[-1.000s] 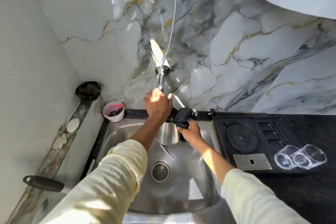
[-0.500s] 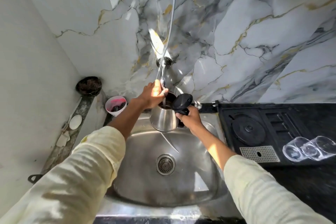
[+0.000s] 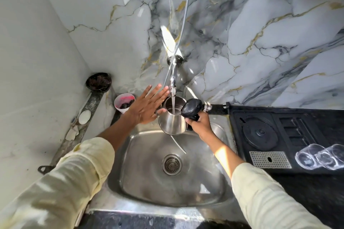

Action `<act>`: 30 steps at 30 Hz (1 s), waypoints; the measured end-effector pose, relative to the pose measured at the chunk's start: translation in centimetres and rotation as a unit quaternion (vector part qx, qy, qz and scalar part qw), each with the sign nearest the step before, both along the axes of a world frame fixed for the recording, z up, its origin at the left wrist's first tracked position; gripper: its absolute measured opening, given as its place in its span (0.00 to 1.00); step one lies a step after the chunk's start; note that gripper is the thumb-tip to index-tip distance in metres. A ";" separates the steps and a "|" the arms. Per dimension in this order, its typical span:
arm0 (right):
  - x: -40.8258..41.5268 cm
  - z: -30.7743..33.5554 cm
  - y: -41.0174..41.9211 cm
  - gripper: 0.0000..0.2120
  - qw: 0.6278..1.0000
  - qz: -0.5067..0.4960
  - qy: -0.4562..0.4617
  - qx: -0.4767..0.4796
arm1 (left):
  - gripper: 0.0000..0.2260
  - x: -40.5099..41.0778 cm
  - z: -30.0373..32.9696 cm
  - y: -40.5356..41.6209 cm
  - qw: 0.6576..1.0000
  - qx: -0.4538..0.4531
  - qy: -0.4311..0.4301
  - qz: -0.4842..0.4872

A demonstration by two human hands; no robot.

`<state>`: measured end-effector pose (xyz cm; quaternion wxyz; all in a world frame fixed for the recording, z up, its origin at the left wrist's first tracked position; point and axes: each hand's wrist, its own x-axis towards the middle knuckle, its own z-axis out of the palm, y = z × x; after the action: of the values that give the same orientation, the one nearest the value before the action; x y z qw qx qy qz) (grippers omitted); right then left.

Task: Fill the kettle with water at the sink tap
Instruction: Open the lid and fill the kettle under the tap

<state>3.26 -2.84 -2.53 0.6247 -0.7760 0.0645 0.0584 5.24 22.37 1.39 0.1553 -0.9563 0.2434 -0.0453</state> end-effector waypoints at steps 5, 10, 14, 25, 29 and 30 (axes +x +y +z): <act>-0.7 -0.1 -0.1 0.17 0.999 -0.001 0.022 0.025 | 0.32 0.5 1.4 1.0 1.000 0.000 -0.002 -0.025; -1.2 -0.2 -0.3 0.16 1.000 -0.005 -0.001 0.014 | 0.31 0.3 1.9 1.3 0.999 -0.002 -0.011 -0.047; -1.2 0.1 -0.1 0.17 1.000 -0.004 -0.006 0.020 | 0.32 0.2 1.7 1.3 0.999 0.003 -0.012 -0.047; -1.1 0.3 0.1 0.15 0.999 -0.011 -0.009 0.029 | 0.31 0.3 1.1 1.7 0.999 -0.001 -0.010 -0.051; -0.8 0.6 0.3 0.15 1.000 -0.011 -0.014 0.025 | 0.27 0.4 1.6 0.2 0.964 -0.254 0.056 0.048; -0.7 0.7 0.4 0.15 0.999 -0.012 -0.017 0.025 | 0.26 0.7 2.0 -0.5 0.942 -0.315 0.083 0.081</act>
<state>2.53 -2.42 -1.87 0.6458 -0.7600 0.0619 0.0393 5.93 21.89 3.35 -0.1717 -0.9732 0.1508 -0.0279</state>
